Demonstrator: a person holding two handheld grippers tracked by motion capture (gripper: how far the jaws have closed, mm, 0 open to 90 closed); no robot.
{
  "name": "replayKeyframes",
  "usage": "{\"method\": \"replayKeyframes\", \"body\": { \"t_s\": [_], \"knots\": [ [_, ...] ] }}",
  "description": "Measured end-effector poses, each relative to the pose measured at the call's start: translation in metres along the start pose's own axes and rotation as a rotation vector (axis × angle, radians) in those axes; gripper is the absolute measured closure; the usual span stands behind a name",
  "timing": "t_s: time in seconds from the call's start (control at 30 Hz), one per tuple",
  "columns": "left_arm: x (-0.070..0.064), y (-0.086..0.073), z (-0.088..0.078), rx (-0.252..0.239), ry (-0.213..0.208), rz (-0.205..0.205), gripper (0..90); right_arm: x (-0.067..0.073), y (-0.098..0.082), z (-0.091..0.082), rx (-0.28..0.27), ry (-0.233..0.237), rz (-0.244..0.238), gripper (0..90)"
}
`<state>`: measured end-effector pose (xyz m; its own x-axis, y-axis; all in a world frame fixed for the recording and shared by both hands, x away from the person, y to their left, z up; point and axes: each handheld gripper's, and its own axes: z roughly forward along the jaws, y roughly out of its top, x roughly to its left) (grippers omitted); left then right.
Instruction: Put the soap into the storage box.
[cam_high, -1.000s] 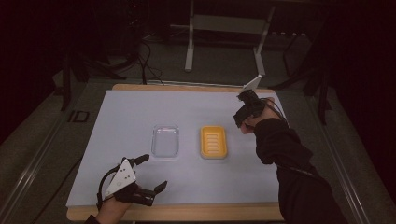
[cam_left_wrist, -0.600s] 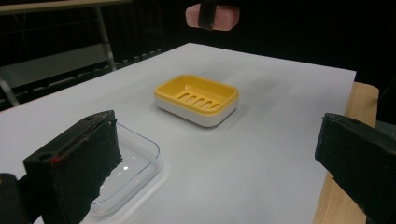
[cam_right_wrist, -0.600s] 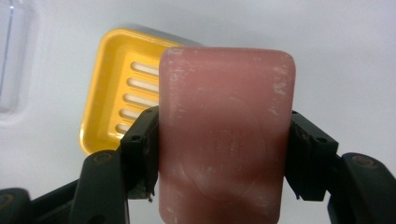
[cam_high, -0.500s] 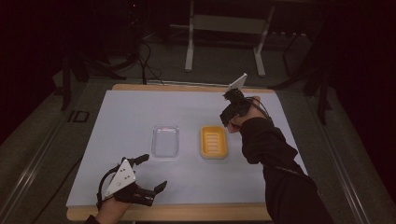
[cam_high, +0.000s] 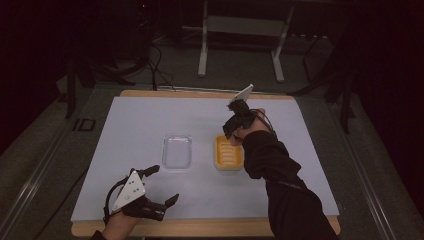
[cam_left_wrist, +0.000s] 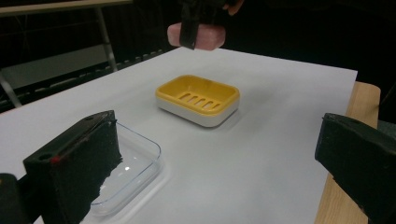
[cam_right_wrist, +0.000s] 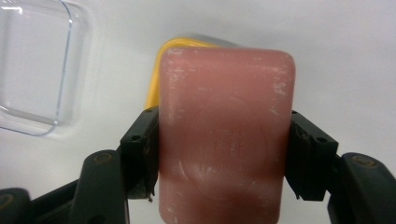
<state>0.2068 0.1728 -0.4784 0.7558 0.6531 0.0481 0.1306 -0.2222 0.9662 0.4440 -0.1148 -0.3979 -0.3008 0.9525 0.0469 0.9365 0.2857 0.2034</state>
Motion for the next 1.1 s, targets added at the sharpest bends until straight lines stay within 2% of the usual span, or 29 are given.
{"method": "replayKeyframes", "body": {
  "t_s": [0.1, 0.2, 0.27, 0.37, 0.4, 0.53, 0.67, 0.9, 0.93, 1.1],
  "knots": [
    [0.000, 0.000, 0.000, 0.000, 0.000, 0.001, 0.4, 0.002, -0.002, 0.009, -0.010, -0.017, 0.018, 37.4],
    [0.000, 0.000, 0.000, -0.001, -0.001, 0.001, 0.4, 0.004, -0.005, 0.020, -0.018, 0.001, 0.055, 37.4],
    [0.000, 0.000, 0.000, 0.002, -0.001, 0.003, 0.3, 0.005, -0.006, 0.023, -0.013, 0.007, 0.061, 37.4],
    [0.000, 0.000, 0.001, 0.003, -0.001, 0.003, 0.3, 0.008, -0.009, 0.030, -0.013, 0.040, 0.086, 37.4],
    [-0.001, 0.000, 0.000, 0.002, -0.002, 0.004, 0.4, 0.010, -0.011, 0.036, -0.006, 0.037, 0.108, 37.4],
    [-0.001, 0.000, 0.000, 0.001, -0.003, 0.004, 0.3, 0.012, -0.013, 0.046, -0.001, 0.036, 0.139, 37.4],
    [-0.001, 0.000, 0.000, 0.002, -0.003, 0.006, 0.3, 0.015, -0.016, 0.057, -0.007, 0.018, 0.141, 37.4],
    [-0.001, 0.000, 0.000, 0.003, -0.006, 0.009, 0.3, 0.013, -0.018, 0.067, 0.002, 0.011, 0.159, 37.4],
    [-0.001, 0.000, 0.000, 0.004, -0.007, 0.010, 0.3, 0.013, -0.019, 0.071, 0.003, 0.020, 0.167, 37.4],
    [-0.002, 0.000, 0.001, 0.005, -0.009, 0.016, 0.3, 0.016, -0.019, 0.077, 0.012, 0.009, 0.163, 37.4]
  ]
}}
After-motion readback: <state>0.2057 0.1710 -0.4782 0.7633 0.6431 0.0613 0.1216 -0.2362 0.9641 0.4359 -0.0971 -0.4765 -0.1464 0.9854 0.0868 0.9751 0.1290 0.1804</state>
